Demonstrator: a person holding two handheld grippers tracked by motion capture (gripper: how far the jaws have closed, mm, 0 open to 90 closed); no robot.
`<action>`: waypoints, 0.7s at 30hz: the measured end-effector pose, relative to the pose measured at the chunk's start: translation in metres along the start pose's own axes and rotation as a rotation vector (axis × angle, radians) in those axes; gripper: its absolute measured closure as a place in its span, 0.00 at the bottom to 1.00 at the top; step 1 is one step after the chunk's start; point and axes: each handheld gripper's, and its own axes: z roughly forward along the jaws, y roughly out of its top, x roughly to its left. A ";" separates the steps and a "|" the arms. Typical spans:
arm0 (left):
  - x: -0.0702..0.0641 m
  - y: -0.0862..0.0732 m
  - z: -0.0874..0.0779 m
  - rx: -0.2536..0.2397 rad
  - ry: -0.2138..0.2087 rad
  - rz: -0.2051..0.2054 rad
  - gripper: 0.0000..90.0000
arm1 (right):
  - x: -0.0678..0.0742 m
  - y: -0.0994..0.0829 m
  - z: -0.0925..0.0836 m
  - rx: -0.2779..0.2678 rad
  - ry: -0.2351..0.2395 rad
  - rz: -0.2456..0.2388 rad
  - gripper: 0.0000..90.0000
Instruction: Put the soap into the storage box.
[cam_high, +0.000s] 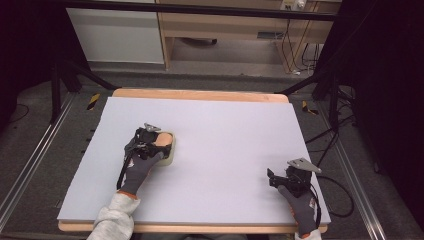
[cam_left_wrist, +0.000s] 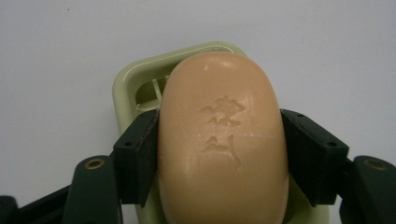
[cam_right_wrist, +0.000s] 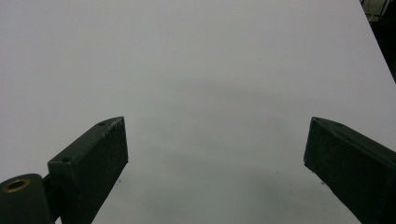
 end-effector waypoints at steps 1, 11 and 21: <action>0.000 0.000 0.000 0.005 0.002 -0.001 0.35 | 0.000 0.000 0.000 0.000 0.000 0.000 0.07; 0.000 0.000 0.001 0.009 0.004 -0.002 0.35 | 0.000 0.000 0.000 0.001 -0.001 0.002 0.07; 0.002 0.002 -0.010 -0.043 -0.018 -0.015 0.29 | -0.001 0.000 -0.001 -0.003 -0.003 0.013 0.07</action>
